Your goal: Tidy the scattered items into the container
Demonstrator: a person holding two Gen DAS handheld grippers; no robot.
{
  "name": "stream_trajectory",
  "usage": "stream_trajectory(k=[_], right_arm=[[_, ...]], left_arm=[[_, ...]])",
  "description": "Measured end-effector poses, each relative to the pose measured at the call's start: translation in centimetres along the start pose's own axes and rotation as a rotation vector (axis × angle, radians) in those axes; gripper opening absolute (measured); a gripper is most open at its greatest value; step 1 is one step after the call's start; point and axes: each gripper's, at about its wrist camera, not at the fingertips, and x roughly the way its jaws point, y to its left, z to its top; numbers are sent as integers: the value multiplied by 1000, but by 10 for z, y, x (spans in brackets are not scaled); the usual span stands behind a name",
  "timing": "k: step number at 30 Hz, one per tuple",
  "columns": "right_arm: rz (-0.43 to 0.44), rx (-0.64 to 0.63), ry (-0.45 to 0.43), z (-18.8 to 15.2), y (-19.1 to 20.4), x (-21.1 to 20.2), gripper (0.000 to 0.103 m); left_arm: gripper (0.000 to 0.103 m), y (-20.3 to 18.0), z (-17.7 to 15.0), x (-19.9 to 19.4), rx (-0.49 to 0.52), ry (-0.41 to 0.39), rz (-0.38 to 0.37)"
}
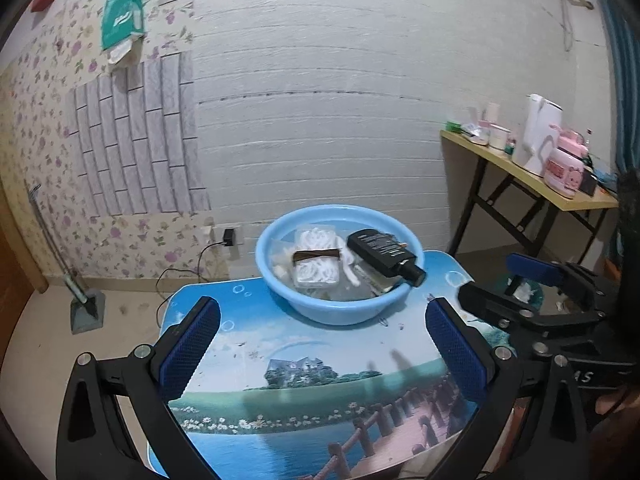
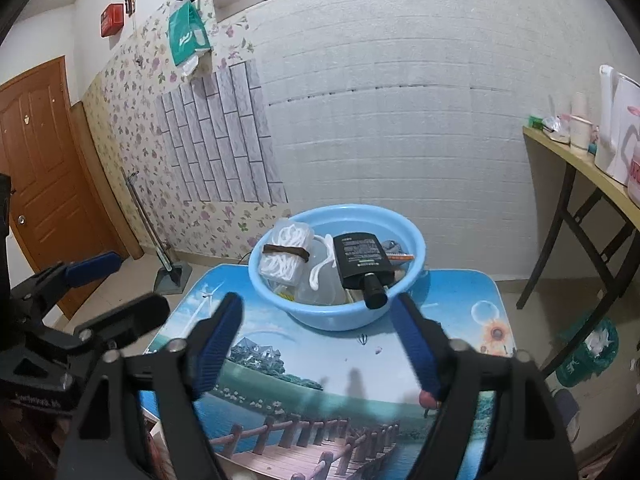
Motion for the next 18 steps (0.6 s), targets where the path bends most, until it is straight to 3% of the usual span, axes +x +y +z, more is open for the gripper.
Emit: stream_trajectory(k=[3,6,18], right_arm=[[-18,-9,-12,-1,0,-1,91],[-46,-7,-7,-1,-2,0,102],[-76,-26,12,-1,-2,5,103]], left_arm=[[103,6,0,3,-22,13,29],[103,11,0,6,-35,24,47],[103,18,-4,20,-39,64,103]])
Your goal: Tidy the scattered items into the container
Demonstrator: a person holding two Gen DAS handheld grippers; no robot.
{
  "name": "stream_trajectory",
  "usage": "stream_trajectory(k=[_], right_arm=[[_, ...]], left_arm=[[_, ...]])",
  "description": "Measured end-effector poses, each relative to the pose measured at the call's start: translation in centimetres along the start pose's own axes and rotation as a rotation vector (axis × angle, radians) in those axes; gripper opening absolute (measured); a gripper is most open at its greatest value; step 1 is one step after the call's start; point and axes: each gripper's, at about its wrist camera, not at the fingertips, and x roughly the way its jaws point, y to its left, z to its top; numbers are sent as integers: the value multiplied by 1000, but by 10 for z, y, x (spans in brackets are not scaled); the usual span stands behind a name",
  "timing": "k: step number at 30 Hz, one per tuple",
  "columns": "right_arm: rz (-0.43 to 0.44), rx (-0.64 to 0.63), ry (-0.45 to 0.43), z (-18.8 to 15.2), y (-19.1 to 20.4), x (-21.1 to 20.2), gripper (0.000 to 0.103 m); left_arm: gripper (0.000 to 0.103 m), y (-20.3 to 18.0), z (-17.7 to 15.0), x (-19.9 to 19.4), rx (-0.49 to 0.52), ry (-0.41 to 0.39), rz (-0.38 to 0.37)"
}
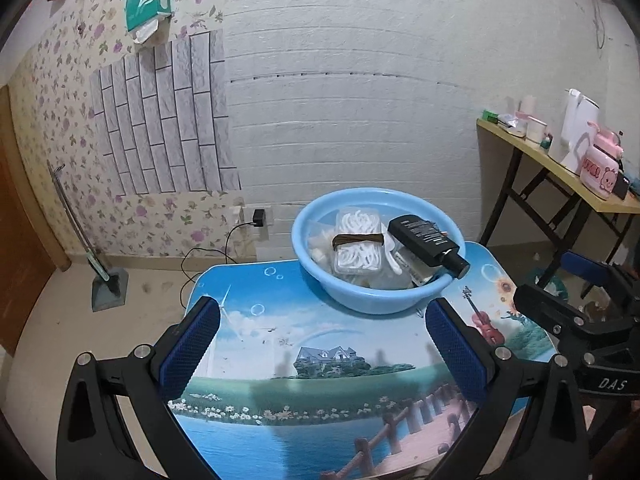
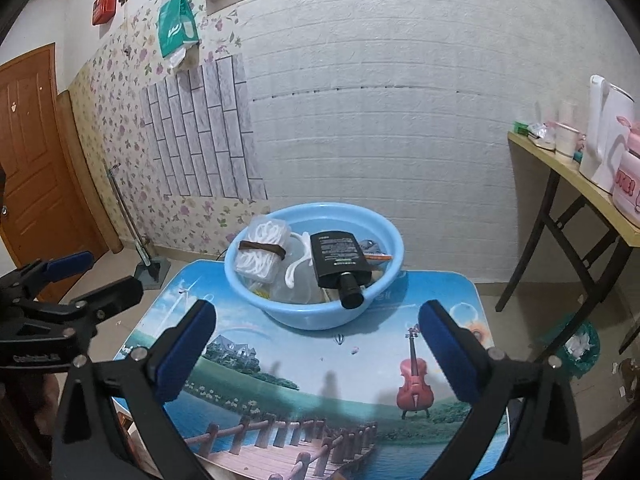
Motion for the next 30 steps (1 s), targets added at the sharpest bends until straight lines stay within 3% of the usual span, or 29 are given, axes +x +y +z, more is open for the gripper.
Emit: stream_trajectory(k=[8,30], right_arm=[[0,22,23,-1,-1,4,103],[-18,32,63,-8,-6,13,103]], left_arm=[[103,6,-1,12,-18,54,0],[103,8,-6,21,-24,88,-4]])
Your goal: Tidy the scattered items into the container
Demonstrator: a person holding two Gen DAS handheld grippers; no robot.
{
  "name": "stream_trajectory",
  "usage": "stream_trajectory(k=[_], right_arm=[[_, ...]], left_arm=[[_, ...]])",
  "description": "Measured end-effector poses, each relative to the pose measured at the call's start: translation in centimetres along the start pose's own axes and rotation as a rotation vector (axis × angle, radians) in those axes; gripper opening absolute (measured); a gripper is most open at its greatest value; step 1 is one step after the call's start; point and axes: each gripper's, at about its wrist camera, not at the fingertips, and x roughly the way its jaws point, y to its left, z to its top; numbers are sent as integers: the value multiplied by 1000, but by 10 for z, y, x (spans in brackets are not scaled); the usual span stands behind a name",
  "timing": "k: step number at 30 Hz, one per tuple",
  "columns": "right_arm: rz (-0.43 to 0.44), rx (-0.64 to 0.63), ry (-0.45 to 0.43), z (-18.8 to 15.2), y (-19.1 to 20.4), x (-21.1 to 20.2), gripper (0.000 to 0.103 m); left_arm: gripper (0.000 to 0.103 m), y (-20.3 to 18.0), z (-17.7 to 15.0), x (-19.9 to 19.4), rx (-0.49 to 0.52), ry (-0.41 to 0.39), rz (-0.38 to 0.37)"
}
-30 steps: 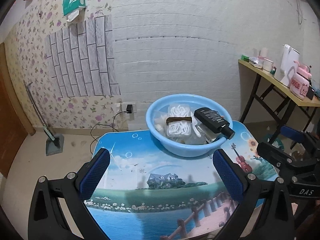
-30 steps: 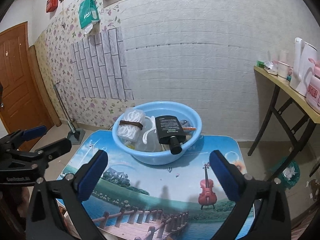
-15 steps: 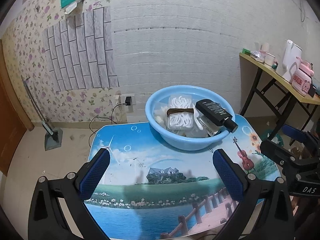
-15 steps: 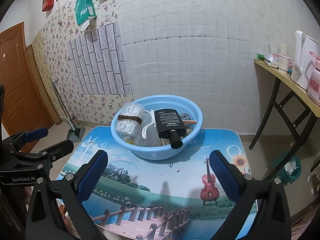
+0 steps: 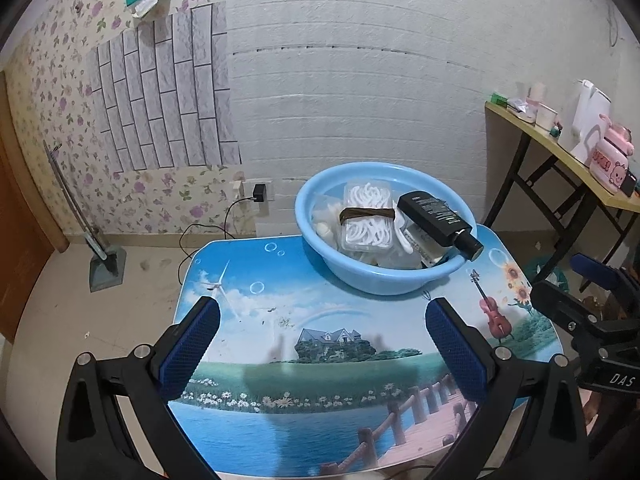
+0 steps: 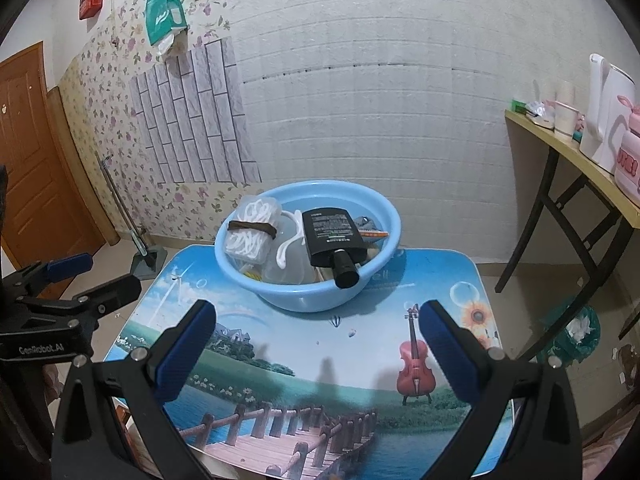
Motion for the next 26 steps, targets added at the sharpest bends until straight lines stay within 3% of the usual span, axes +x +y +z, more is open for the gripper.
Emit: stream_trajectory(k=[26], right_arm=[[-3,-2,9,-3,0,1,103]], left_arm=[[103,2,-2,-5,-17,-17,6]])
